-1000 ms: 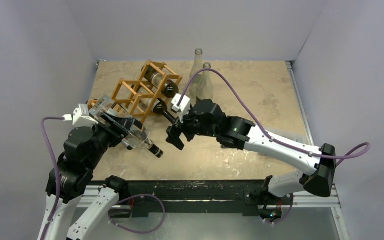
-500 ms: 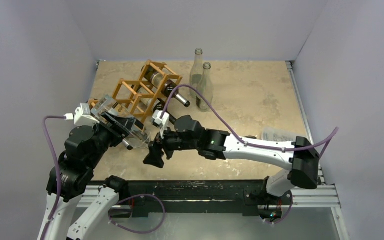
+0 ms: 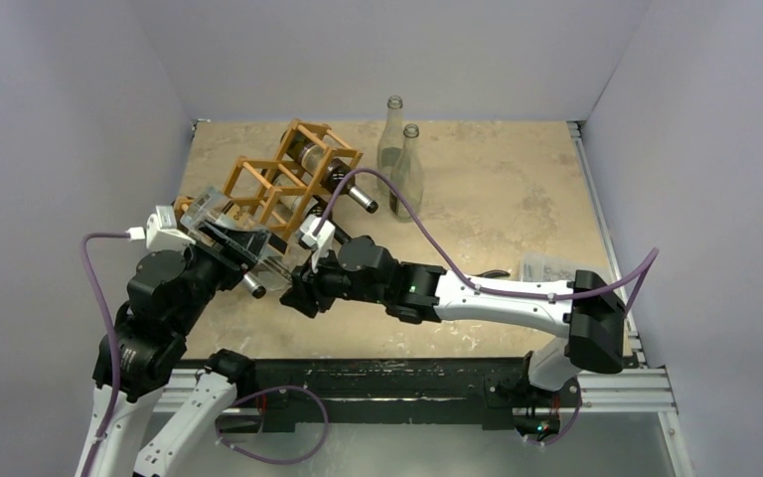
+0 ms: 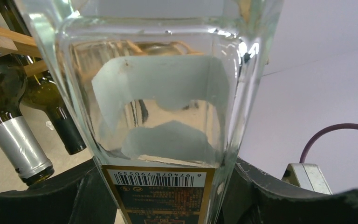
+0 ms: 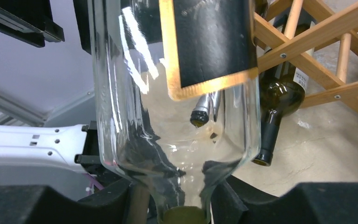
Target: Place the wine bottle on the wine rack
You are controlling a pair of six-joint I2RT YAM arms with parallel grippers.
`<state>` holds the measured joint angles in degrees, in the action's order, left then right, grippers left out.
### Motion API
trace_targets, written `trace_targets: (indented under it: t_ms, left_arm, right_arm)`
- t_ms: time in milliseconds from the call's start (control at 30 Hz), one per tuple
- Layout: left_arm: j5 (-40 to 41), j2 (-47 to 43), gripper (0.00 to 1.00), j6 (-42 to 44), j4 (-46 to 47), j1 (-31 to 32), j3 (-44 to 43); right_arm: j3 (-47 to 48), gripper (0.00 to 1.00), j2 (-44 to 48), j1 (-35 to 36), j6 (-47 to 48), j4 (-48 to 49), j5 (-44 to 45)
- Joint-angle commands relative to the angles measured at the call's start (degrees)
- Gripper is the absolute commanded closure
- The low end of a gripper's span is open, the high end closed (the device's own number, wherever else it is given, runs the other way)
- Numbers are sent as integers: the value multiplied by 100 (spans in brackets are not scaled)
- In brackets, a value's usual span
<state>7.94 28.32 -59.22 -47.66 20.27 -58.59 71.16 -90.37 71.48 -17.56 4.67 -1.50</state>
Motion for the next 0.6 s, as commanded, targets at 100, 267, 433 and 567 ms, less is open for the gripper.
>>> trace_targets:
  t_ms: [100,267,433,567]
  left_arm:
    - [-210,-169,100,-547,839,-6,131]
    - [-372,-108,98,-559,903,-6,88]
    - [-384,6,74,-608,702,-6,-32]
    - [-468,66,39,-524,503,-6,-201]
  right_arm:
    - [-85,84,398,-20,-456,1295,493]
    - [162,100,270,-20,-262,986,343]
    - [-144,100,454,-29,-484,1228,291]
    - [-370,100,642,-36,-855,1387,429]
